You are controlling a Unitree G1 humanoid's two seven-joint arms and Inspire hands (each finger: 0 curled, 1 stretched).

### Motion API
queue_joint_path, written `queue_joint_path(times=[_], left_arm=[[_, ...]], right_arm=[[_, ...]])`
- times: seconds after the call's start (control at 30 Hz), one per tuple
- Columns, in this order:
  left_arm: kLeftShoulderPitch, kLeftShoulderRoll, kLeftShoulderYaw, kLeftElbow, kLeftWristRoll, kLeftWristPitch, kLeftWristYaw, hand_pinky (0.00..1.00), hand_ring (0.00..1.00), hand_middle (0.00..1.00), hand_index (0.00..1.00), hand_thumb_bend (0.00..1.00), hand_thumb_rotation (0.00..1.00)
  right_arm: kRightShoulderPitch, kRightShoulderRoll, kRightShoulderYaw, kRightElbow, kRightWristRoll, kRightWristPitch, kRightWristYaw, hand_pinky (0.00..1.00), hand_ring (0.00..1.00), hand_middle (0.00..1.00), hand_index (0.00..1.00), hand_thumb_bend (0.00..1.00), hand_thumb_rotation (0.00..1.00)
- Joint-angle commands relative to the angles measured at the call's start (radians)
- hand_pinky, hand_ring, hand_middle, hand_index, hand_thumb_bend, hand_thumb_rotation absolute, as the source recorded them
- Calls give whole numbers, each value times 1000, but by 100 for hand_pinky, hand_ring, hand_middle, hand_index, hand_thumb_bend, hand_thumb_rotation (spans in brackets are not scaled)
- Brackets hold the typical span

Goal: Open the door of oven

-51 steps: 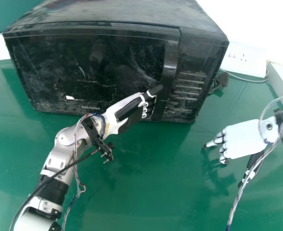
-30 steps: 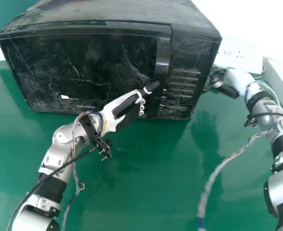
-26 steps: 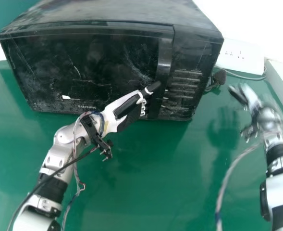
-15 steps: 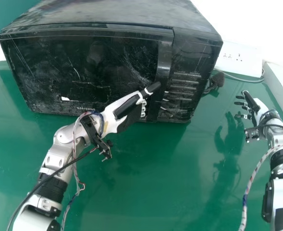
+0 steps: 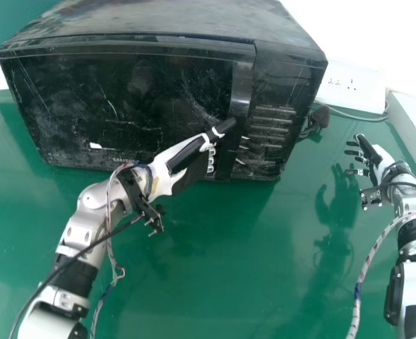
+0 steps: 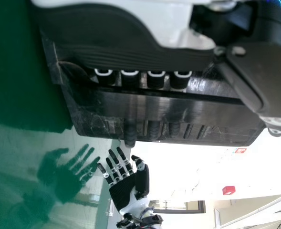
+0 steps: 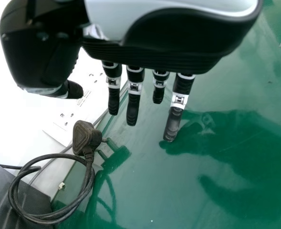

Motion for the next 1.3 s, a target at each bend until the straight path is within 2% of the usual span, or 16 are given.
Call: queue_joint_path(times=[0.0, 0.1, 0.17, 0.2, 0.27, 0.37, 0.43, 0.57, 0.7, 0.77, 0.83, 0.97, 1.13, 1.27], left_arm=[[3, -12, -8, -50, -26, 4, -25, 41, 58, 75, 81, 97, 81], [12, -11, -8, -80, -31, 28, -27, 42, 60, 76, 82, 96, 81], [16, -10, -9, -93, -30, 38, -25, 43, 60, 76, 82, 97, 81], [17, -8, -9, -98, -30, 41, -28, 43, 60, 76, 82, 97, 81], [19, -7, -9, -105, -32, 46, -32, 43, 60, 75, 81, 97, 81], [21, -4, -9, -116, -32, 48, -38, 42, 60, 75, 79, 96, 81], [21, 2, -12, -127, -32, 50, -46, 42, 59, 75, 76, 96, 83], [22, 11, -16, -138, -31, 44, -63, 39, 56, 70, 70, 92, 86], [23, 13, -14, -141, -32, 43, -66, 36, 51, 62, 67, 93, 87], [24, 13, -12, -142, -34, 47, -65, 35, 47, 56, 64, 93, 86], [26, 11, -10, -145, -40, 57, -65, 34, 46, 54, 63, 94, 85], [30, 12, -8, -151, -48, 73, -67, 34, 43, 50, 61, 95, 83], [30, 21, -12, -164, -57, 96, -85, 32, 39, 46, 56, 95, 84], [28, 26, -15, -170, -63, 100, -102, 30, 37, 43, 51, 95, 84]], right_arm=[[85, 47, 8, 48, -30, 80, 33, 64, 77, 83, 86, 45, 43], [89, 46, 0, 46, -29, 68, 50, 62, 74, 79, 86, 45, 39], [91, 42, 5, 47, -39, 62, 74, 61, 75, 82, 89, 44, 44], [90, 44, -2, 48, -36, 71, 61, 62, 76, 83, 89, 44, 49], [86, 47, -8, 48, -36, 81, 44, 60, 76, 83, 88, 44, 41], [86, 49, -7, 45, -41, 73, 48, 63, 77, 82, 88, 42, 41], [82, 50, -12, 46, -39, 82, 44, 61, 74, 80, 86, 42, 37], [82, 50, -3, 46, -55, 81, 44, 64, 77, 84, 88, 43, 41], [83, 54, -14, 46, -53, 84, 35, 66, 78, 84, 88, 44, 40], [84, 54, -13, 46, -56, 80, 32, 63, 77, 84, 88, 42, 40], [86, 55, -20, 46, -51, 81, 28, 60, 77, 84, 87, 43, 40], [84, 54, -27, 46, -51, 87, 37, 65, 78, 84, 88, 46, 40], [85, 55, -43, 48, -41, 100, 33, 65, 79, 85, 87, 46, 33], [89, 55, -47, 47, -48, 92, 38, 74, 83, 86, 81, 46, 36]])
